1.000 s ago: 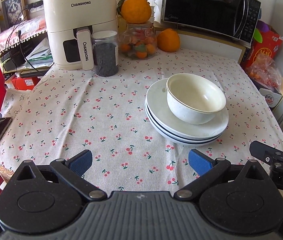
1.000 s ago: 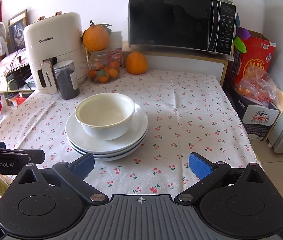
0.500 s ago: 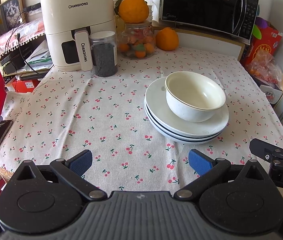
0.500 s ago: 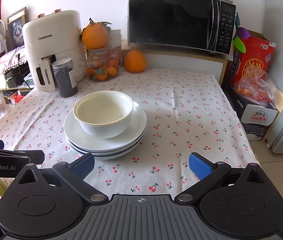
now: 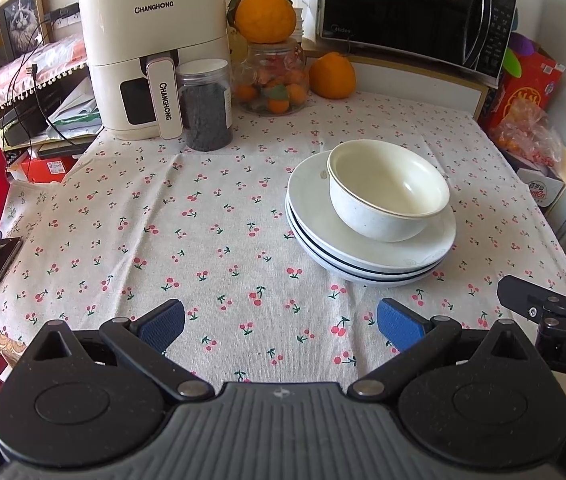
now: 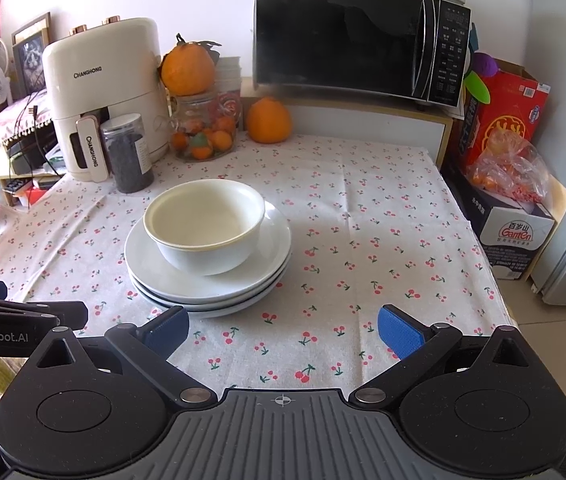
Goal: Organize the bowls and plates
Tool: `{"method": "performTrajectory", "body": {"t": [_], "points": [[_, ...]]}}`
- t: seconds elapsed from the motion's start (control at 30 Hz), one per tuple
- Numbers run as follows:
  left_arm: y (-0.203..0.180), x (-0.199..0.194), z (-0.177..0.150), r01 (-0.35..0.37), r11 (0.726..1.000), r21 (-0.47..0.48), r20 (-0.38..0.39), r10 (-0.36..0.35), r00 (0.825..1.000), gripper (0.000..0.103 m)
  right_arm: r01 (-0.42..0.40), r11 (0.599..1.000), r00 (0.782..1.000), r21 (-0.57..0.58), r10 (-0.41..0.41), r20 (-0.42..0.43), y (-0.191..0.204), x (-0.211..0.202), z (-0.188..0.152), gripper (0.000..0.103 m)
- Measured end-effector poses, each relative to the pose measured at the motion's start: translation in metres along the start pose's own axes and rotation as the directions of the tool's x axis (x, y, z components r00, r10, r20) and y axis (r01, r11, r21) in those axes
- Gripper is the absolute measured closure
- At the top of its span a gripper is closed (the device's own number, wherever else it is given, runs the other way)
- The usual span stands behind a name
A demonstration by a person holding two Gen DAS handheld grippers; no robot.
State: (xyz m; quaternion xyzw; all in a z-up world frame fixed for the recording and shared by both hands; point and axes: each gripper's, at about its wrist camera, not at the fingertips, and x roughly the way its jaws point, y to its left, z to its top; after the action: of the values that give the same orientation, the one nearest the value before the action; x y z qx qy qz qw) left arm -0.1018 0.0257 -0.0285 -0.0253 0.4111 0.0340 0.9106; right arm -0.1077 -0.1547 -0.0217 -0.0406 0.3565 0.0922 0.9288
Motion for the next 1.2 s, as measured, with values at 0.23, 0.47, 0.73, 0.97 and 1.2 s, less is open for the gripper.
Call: {"method": "performTrajectory", "body": {"t": [0.23,0.47,0.73,0.97,1.2], "points": [[-0.0006,-0.0006,-0.0002,0.002,1.0,0.003,0.003,-0.002,1.0,0.0,-0.001,1.0,1.0,-0.002,0.001,-0.002,0.0,0.0005,-0.0002,0.001],[-0.0004,0.0008,-0.0009,0.013,1.0,0.001,-0.006,-0.013,1.0,0.0,0.0,1.0,1.0,-0.008,0.0,-0.001,0.0001,0.0006,-0.0008,0.001],[-0.0011,0.0013,-0.0016,0.012,1.0,0.002,-0.008,-0.012,1.0,0.0,0.0,1.0,1.0,-0.008,0.0,-0.001,0.0002,0.0005,-0.0008,0.001],[-0.0031,0.0022,-0.0027,0.006,1.0,0.006,-0.012,-0.006,1.0,0.0,0.0,1.0,1.0,-0.012,-0.001,-0.002,0.0001,0.0004,-0.0015,0.001],[-0.0027,0.0021,-0.0024,0.002,1.0,0.004,-0.011,-0.002,1.0,0.0,0.0,1.0,1.0,-0.011,0.0,-0.003,-0.0003,0.0001,-0.0025,0.001]]}}
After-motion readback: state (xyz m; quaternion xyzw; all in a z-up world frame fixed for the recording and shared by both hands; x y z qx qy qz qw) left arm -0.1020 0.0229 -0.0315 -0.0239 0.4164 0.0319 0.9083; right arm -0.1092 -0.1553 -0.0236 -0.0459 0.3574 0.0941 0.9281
